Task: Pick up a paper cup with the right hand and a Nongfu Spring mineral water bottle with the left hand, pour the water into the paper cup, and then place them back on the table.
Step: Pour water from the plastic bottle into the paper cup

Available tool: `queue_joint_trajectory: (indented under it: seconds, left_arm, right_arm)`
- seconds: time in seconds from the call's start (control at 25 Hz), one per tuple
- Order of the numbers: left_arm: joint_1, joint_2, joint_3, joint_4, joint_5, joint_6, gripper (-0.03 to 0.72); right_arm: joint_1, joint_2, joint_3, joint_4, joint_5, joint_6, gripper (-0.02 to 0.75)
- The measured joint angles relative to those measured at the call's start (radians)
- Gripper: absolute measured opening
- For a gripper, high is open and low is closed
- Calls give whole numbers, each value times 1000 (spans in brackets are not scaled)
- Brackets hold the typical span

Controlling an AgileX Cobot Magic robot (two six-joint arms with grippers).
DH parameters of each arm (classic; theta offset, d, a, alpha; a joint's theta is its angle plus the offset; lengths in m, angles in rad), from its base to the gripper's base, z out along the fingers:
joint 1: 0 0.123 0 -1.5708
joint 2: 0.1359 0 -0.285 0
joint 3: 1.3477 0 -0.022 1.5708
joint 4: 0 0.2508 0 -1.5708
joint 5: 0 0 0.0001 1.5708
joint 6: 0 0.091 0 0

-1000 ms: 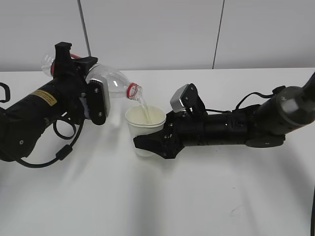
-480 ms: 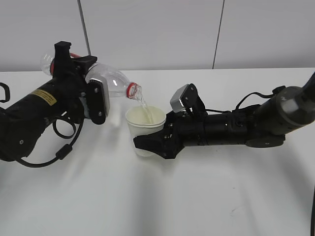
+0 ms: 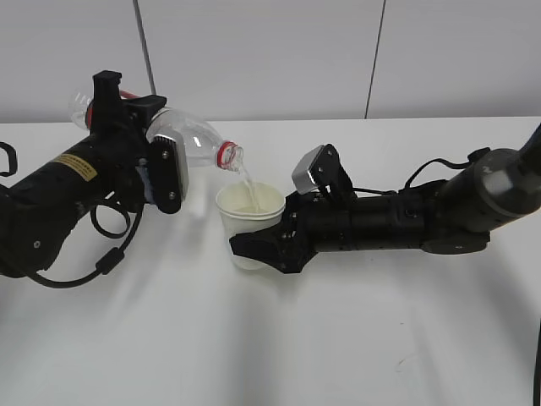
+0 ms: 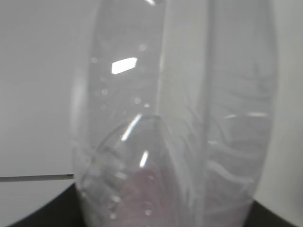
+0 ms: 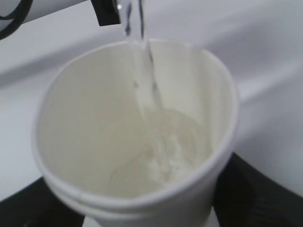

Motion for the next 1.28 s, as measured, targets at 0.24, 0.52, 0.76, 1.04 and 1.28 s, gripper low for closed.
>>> queue_joint_trajectory:
  seconds: [0.24,0.52,0.76,1.04,1.28]
  left_arm:
    - [0,0,0,-1,-5,0,347]
    - [0,0,0,-1,-5,0,347]
    - [0,-1,0,-19,-6,0,347]
    - [0,-1,0,-31,-6,0,347]
    - [0,-1,0,-53,-6,-8,347]
  right_arm:
    - [0,0,0,8,0,0,531]
    - [0,0,0,8,0,0,531]
    - [0,0,0,8,2,0,531]
    - [0,0,0,23,4,0,531]
    - [0,0,0,36,6,-8,531]
